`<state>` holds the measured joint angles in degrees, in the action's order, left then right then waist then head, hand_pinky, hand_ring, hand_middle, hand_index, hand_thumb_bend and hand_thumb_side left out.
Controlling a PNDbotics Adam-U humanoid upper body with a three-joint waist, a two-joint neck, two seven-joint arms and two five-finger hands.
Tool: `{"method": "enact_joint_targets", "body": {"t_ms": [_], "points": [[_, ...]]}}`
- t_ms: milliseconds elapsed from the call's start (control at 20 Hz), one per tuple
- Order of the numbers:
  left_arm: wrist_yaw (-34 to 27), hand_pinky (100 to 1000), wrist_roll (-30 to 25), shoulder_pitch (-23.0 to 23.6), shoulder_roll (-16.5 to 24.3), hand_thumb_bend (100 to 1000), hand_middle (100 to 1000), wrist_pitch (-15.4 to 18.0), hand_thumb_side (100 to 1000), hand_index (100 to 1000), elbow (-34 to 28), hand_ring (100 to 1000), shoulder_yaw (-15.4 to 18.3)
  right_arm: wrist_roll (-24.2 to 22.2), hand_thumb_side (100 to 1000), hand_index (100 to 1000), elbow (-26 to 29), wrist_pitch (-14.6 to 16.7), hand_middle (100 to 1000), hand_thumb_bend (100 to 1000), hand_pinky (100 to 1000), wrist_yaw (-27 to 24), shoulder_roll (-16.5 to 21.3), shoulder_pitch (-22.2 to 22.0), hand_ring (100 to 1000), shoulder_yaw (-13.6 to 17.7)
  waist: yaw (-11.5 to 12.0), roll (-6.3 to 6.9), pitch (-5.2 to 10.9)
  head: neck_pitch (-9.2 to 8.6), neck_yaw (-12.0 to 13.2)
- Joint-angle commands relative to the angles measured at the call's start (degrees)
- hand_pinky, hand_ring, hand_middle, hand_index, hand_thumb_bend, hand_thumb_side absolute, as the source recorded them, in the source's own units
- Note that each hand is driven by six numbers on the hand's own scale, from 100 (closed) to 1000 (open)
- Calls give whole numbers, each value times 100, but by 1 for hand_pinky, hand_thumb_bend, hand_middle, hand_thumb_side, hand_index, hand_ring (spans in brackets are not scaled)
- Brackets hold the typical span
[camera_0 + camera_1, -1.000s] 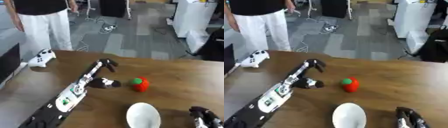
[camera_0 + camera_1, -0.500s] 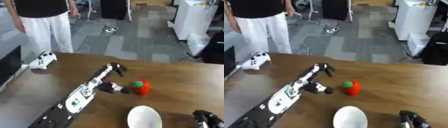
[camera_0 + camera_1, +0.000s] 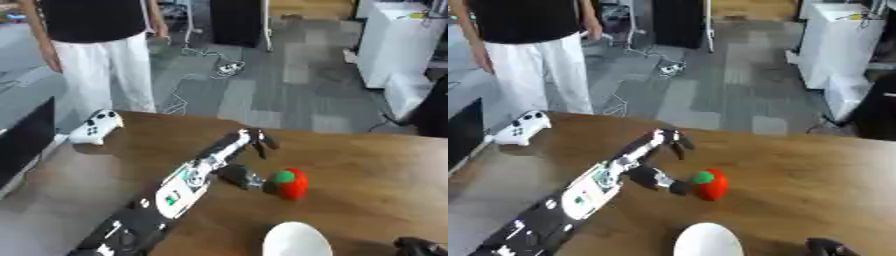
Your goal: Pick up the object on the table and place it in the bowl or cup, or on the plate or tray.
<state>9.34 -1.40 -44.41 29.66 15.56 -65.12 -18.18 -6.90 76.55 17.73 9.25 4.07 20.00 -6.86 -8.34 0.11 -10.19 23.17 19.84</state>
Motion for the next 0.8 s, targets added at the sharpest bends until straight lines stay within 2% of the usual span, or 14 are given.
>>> {"method": "enact_joint_targets", "body": {"t_ms": [50, 550, 800], "points": [[166, 1000, -4, -274, -32, 1000, 650, 71, 685, 721, 204, 597, 147, -59, 424, 721, 36, 16, 530, 100, 928, -28, 55, 101, 753, -38, -22, -17, 63, -171, 159], [926, 1000, 159, -762, -331, 1000, 648, 317, 685, 721, 1179, 591, 510, -172, 423, 718, -55, 63, 526, 100, 929, -71, 12, 222, 753, -115, -167, -121, -35, -465, 435], [1291, 1000, 219, -854, -378, 1000, 651, 453, 685, 723, 1435, 593, 588, -206, 423, 717, -90, 84, 524, 100, 929, -89, 3, 300, 752, -138, -289, -153, -107, -591, 523]]}}
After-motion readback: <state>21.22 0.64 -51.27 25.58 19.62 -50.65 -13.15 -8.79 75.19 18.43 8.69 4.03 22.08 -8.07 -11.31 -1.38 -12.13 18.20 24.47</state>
